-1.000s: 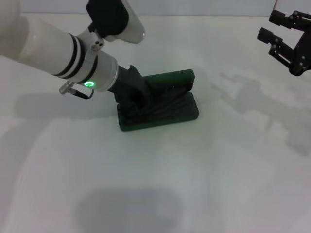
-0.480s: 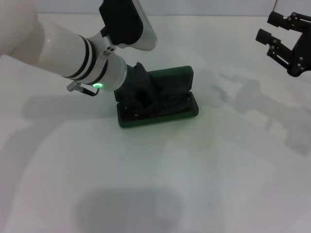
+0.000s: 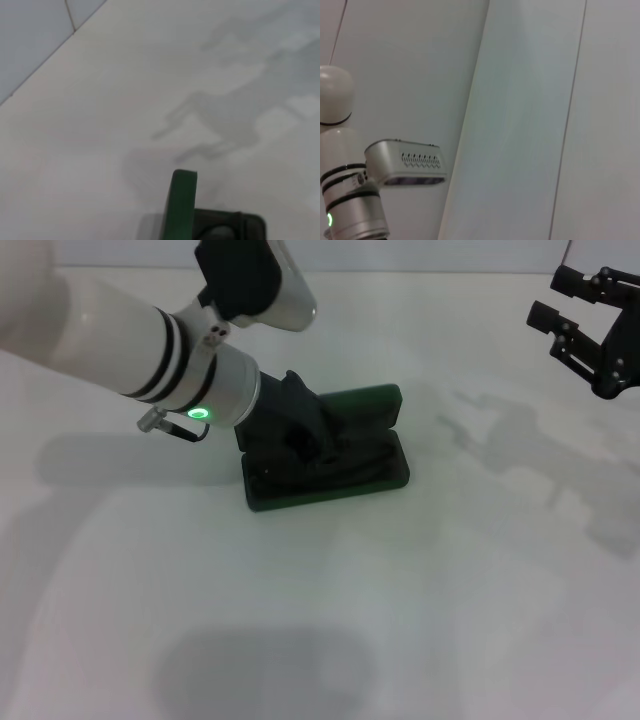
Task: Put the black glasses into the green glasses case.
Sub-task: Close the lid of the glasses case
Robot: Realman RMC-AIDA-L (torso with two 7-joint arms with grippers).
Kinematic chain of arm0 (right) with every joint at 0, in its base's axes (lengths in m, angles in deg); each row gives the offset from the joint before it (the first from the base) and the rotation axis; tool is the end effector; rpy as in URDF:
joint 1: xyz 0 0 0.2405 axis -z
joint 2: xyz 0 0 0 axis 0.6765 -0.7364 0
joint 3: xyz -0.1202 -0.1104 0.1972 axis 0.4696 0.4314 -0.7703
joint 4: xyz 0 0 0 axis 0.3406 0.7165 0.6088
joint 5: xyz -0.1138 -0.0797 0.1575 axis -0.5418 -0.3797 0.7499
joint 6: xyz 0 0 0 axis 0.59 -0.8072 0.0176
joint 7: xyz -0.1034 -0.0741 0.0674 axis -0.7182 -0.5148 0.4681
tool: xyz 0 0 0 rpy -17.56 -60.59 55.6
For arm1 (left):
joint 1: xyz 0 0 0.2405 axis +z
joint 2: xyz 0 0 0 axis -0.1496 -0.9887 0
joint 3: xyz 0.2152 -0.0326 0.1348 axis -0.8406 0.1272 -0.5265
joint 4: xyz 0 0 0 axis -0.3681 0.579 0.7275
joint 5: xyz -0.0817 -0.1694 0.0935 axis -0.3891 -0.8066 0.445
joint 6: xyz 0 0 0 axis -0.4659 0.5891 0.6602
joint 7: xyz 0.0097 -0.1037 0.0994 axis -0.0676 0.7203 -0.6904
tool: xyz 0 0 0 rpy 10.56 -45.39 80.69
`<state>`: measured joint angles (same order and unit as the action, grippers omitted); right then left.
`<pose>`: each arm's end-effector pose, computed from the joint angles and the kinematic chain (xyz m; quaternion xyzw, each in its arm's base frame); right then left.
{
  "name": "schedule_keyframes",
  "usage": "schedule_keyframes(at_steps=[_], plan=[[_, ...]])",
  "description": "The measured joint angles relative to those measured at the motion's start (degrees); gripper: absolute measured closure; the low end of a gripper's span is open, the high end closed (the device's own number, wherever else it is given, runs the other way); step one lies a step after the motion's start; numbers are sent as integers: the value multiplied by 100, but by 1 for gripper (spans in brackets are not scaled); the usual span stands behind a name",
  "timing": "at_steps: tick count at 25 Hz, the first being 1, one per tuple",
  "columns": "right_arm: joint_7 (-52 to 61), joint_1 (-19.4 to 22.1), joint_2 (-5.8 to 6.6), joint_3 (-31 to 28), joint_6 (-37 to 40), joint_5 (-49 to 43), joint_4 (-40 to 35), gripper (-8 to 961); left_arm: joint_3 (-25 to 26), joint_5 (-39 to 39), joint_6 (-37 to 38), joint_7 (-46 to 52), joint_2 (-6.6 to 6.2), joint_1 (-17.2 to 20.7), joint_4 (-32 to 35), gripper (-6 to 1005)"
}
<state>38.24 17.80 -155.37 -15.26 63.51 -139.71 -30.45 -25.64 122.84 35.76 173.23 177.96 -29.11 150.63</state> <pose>0.2371 0.3462 0.0403 -0.8702 -0.0148 0.3714 0.3234 -0.1586 0.3796 -0.0585 -0.9802 -0.1253 0.0465 0.1460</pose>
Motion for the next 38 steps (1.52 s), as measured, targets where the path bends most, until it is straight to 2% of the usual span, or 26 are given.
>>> schedule_keyframes(at_steps=[6,10,13,16,21,23,27,38], plan=[[-37,-34,1,35,-27,2,6,589,553,-494,965,-402,-6,3,1,724],[-62,-32,-2,21,-18,5,8,589,1100,-1185,1560,-809,-12,83,3,723],[-130,-15,-18,-3,20,123,21,589,1757,-1687,1404,-923,1,188,-72,723],[-238,0,-24,-5,26,464,152,589,2212,-1909,740,-860,-13,105,-521,722],[-355,-9,1,-23,-1,1061,429,589,2291,-1300,103,-543,-138,-542,-1580,721],[-448,2,1,-24,15,1120,472,590,2294,-936,-50,-386,-125,-712,-1815,721],[-508,12,-7,-24,23,1134,502,590,2254,-580,-348,-241,-15,-800,-1873,720],[-510,13,1,-18,20,1128,527,590,2192,-456,-515,-235,-4,-791,-1901,719]])
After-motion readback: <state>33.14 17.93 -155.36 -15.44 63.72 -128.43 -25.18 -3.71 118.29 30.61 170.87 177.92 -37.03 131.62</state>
